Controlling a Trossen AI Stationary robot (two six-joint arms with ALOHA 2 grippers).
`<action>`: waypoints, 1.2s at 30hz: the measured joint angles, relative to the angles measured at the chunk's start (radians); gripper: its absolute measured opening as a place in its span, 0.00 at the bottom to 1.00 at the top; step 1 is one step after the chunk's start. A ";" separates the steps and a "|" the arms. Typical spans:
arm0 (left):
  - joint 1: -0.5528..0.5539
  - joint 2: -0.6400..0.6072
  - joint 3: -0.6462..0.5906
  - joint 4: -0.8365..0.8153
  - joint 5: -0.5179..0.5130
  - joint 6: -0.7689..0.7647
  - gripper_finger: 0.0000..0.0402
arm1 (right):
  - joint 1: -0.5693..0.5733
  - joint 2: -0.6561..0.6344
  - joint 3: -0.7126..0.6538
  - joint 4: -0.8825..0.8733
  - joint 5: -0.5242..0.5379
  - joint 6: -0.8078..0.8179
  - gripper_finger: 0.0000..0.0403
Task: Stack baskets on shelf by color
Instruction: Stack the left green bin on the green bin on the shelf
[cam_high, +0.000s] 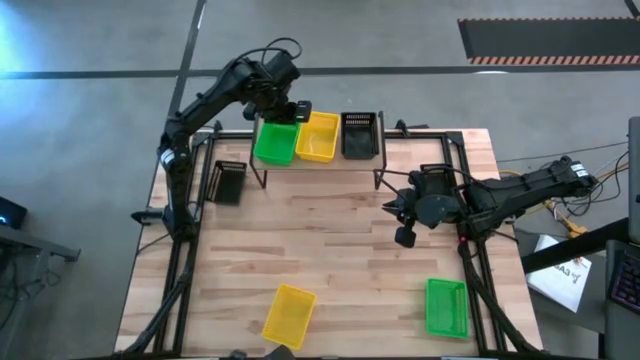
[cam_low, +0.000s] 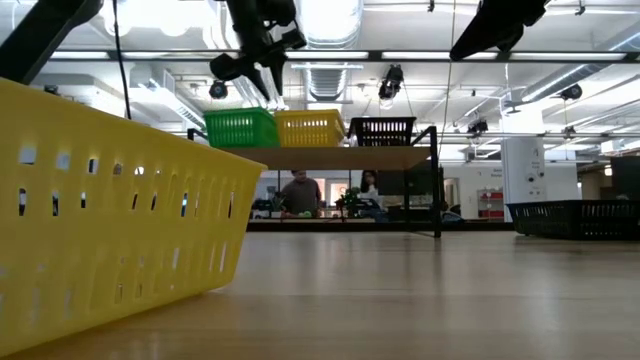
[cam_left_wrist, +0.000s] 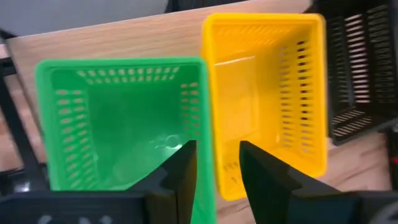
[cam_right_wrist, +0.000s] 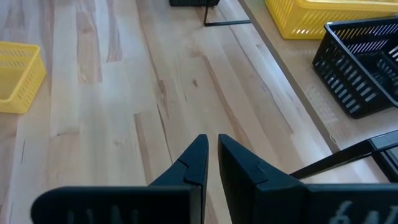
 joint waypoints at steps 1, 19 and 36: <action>0.000 -0.002 0.000 0.010 0.002 0.005 0.27 | 0.000 0.000 -0.001 0.000 0.000 0.000 0.07; -0.166 -0.210 -0.128 -0.102 0.111 1.069 0.28 | 0.000 0.000 -0.003 0.001 0.000 0.015 0.07; -0.192 -0.238 -0.494 0.116 -0.135 1.095 0.28 | 0.000 0.000 -0.003 0.010 0.000 0.097 0.07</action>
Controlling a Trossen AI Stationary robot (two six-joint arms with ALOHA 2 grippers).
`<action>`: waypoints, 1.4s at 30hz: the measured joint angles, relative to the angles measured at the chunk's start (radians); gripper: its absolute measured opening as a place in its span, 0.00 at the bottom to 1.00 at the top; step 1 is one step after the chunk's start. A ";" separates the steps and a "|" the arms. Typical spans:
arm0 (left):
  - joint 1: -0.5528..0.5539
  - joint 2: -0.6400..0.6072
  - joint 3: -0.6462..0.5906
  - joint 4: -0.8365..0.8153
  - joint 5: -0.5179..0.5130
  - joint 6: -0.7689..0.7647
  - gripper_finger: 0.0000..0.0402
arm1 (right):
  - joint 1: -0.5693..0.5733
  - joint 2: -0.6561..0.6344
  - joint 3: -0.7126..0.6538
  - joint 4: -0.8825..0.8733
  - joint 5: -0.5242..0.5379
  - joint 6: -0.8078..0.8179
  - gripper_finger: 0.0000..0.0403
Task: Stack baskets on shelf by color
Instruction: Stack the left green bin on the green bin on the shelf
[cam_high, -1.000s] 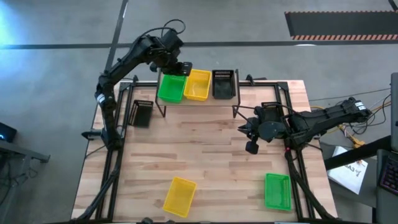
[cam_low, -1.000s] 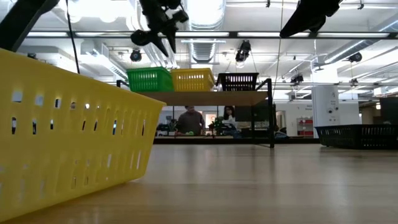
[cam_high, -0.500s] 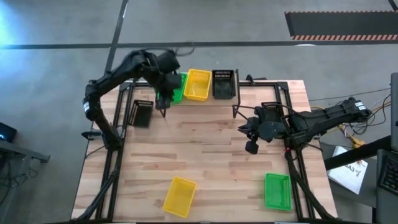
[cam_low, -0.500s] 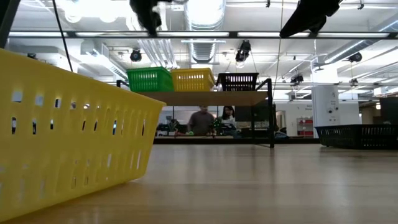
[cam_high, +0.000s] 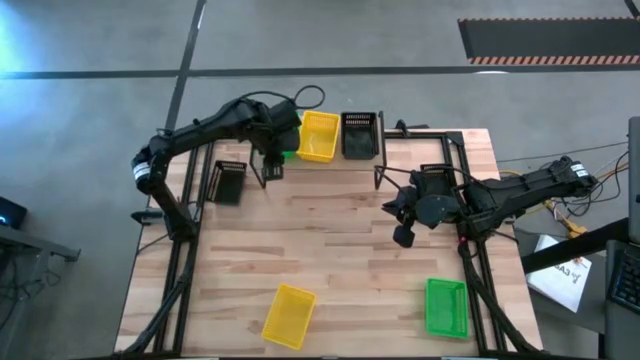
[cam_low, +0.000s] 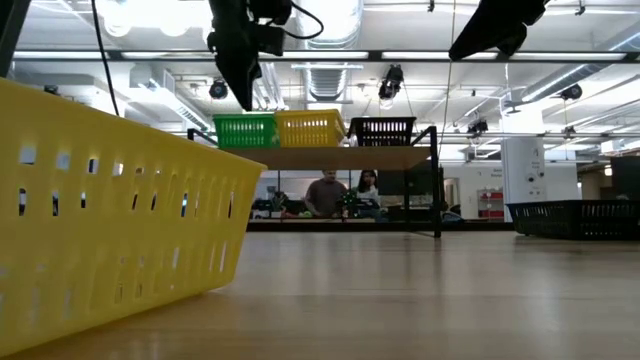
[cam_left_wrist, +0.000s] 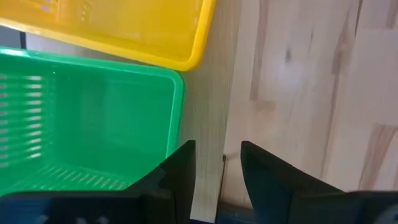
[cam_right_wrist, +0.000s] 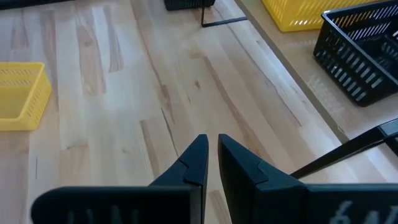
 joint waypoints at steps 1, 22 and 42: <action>0.000 0.000 0.000 0.005 0.000 0.000 0.28 | 0.000 0.000 0.000 0.000 0.000 0.003 0.07; 0.108 0.013 -0.024 0.101 0.114 -0.128 0.28 | 0.000 0.000 0.000 0.025 0.027 0.023 0.07; 0.098 -0.028 0.027 0.069 0.188 -0.174 0.28 | 0.000 0.000 0.000 0.032 0.026 0.027 0.07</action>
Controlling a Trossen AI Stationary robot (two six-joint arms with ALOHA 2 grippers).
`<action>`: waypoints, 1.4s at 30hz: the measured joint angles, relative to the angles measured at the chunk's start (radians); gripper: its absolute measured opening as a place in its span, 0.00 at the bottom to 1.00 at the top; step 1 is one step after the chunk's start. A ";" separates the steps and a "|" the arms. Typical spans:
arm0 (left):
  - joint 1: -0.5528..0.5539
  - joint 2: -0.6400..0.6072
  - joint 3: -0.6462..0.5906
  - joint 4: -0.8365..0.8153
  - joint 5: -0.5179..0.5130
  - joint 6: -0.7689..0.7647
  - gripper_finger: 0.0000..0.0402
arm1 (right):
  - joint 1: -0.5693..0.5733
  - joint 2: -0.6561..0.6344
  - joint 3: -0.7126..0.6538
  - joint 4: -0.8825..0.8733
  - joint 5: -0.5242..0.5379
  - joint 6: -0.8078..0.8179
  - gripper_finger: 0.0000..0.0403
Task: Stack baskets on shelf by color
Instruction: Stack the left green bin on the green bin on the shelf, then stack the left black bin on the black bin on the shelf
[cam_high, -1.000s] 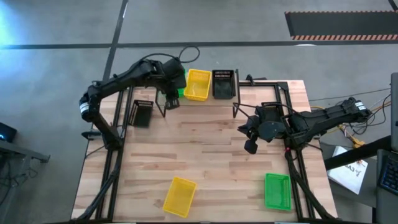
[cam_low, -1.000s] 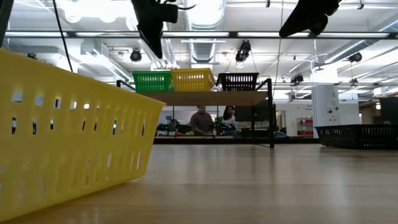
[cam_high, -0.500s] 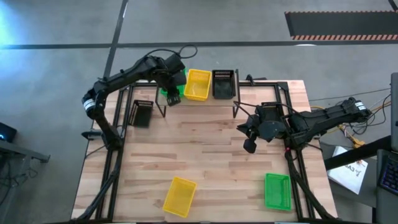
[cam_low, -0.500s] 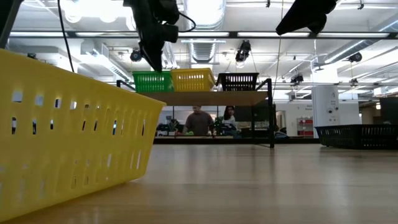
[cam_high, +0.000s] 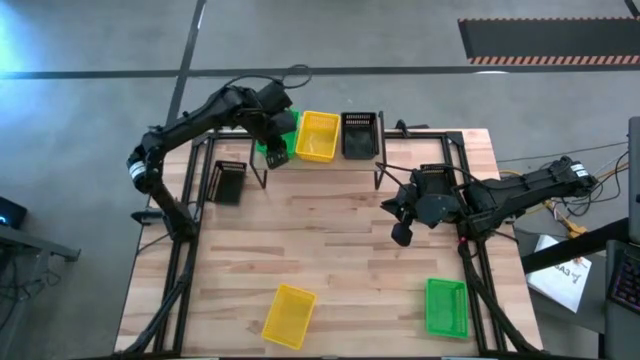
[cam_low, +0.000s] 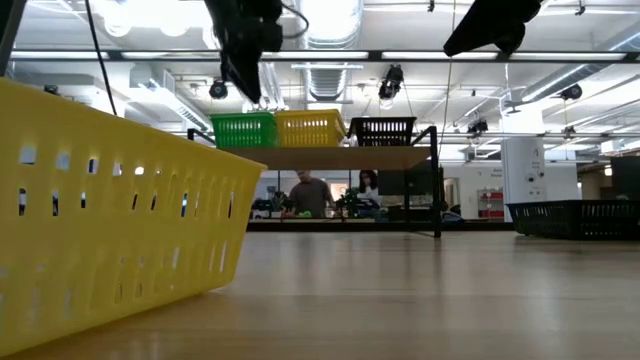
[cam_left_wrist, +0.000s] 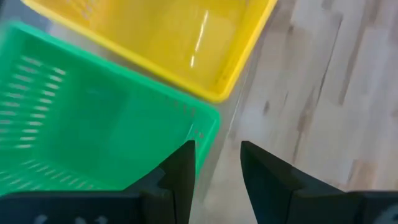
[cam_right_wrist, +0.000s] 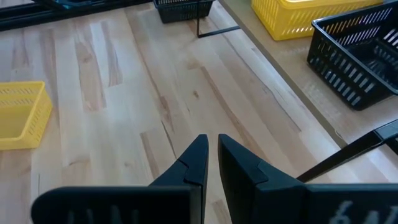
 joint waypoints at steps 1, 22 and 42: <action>-0.004 -0.011 0.012 -0.001 0.000 -0.011 0.28 | 0.000 0.000 0.000 0.000 0.000 0.000 0.07; -0.325 -0.533 -0.683 -0.164 -0.063 -0.376 0.28 | 0.000 0.000 0.000 0.009 0.000 -0.008 0.07; -0.315 -0.431 -1.036 0.151 -0.376 -0.356 0.28 | 0.000 0.000 0.001 0.143 0.000 -0.009 0.07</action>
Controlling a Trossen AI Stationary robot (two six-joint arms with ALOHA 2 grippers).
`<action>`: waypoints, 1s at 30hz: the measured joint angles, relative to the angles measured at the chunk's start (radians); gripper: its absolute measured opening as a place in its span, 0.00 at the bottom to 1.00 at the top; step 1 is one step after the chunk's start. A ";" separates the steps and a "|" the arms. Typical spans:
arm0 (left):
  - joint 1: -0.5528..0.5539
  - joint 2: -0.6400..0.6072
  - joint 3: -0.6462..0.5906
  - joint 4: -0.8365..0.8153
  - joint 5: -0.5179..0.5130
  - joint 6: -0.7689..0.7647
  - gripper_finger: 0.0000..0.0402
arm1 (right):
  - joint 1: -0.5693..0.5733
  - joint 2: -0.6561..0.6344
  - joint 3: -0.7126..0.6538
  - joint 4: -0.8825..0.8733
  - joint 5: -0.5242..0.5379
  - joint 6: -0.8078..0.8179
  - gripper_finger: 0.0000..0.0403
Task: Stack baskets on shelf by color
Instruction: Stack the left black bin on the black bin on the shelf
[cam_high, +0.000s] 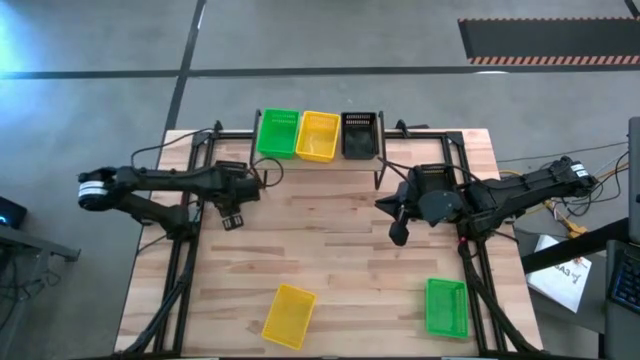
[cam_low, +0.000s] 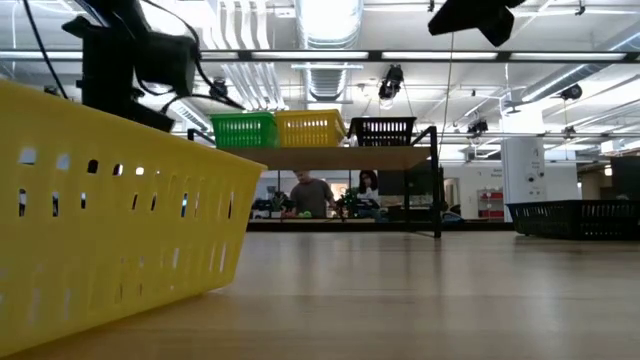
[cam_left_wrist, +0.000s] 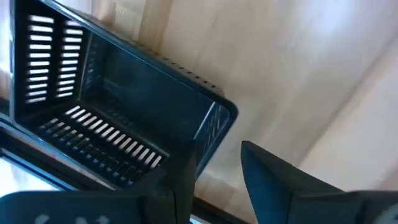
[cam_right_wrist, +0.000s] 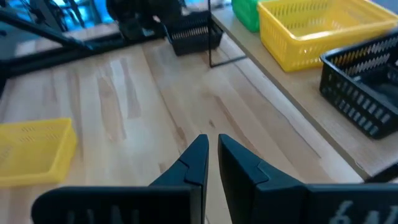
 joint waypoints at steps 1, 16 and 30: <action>0.003 0.015 0.000 0.000 -0.002 -0.004 0.28 | 0.000 0.000 0.000 0.011 0.000 -0.003 0.07; 0.004 0.218 -0.009 0.055 -0.011 -0.046 0.27 | 0.002 0.000 0.000 0.041 -0.002 0.016 0.07; -0.038 0.163 0.035 0.042 0.199 -0.047 0.01 | 0.003 0.000 0.093 -0.007 -0.014 -0.008 0.07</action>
